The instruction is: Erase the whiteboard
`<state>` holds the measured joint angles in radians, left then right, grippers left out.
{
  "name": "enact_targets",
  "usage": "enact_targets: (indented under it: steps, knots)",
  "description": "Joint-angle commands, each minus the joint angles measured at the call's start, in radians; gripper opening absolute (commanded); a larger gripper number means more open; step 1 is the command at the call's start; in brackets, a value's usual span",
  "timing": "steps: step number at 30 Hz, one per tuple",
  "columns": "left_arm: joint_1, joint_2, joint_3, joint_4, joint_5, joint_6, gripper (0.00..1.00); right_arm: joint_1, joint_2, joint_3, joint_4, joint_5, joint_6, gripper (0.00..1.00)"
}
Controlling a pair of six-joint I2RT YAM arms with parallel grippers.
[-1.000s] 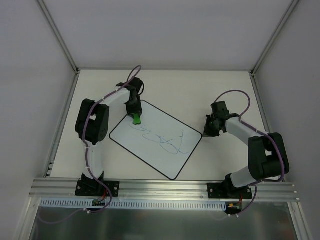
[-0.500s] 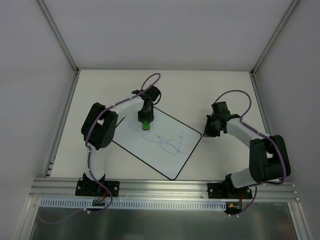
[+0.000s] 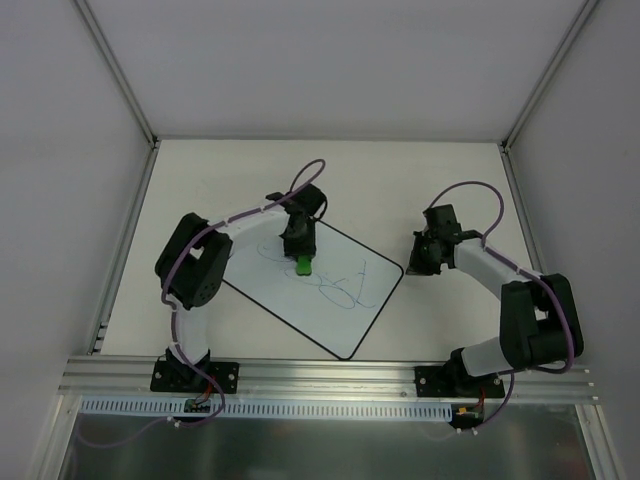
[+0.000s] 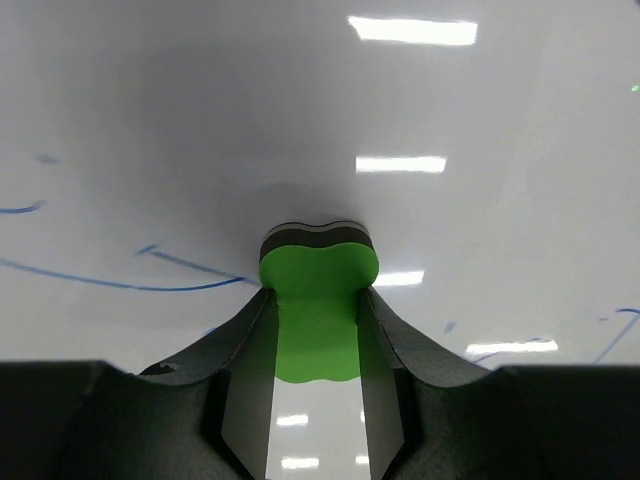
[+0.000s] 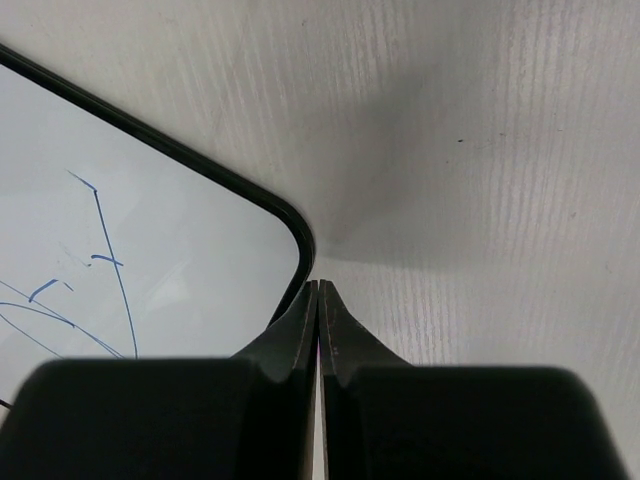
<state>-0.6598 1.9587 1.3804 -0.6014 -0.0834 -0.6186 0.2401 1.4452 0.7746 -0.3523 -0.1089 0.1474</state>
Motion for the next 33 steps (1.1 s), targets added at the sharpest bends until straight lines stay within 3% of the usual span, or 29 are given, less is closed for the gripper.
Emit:
enact_targets:
  steps: [1, 13, 23, 24, 25, 28, 31, 33]
  knots:
    - [0.164, -0.009, -0.138, -0.153, -0.041, -0.012, 0.00, 0.004, -0.052, -0.003, -0.002, -0.005, -0.014, 0.00]
    - [0.471, -0.072, -0.185, -0.155, -0.067, -0.004, 0.00, 0.002, -0.091, -0.011, 0.015, -0.054, -0.012, 0.00]
    - [0.453, 0.043, -0.023, -0.155, -0.019, 0.033, 0.00, 0.028, -0.069, -0.005, 0.050, -0.110, -0.048, 0.00]
    - [0.444, 0.046, -0.015, -0.155, -0.022, 0.033, 0.00, 0.039, -0.065, -0.001, 0.050, -0.107, -0.060, 0.02]
    - [0.436, 0.048, -0.015, -0.155, -0.021, 0.027, 0.00, 0.051, -0.059, 0.003, 0.050, -0.104, -0.068, 0.12]
    - [0.414, 0.057, -0.017, -0.153, -0.012, 0.022, 0.00, 0.088, -0.026, 0.014, 0.055, -0.103, -0.059, 0.28]
    - [0.407, 0.055, -0.024, -0.153, -0.016, 0.020, 0.00, 0.114, 0.010, 0.023, 0.062, -0.072, -0.042, 0.40]
    - [0.404, 0.051, -0.027, -0.153, -0.016, 0.020, 0.00, 0.126, 0.044, 0.034, 0.070, -0.054, -0.029, 0.41]
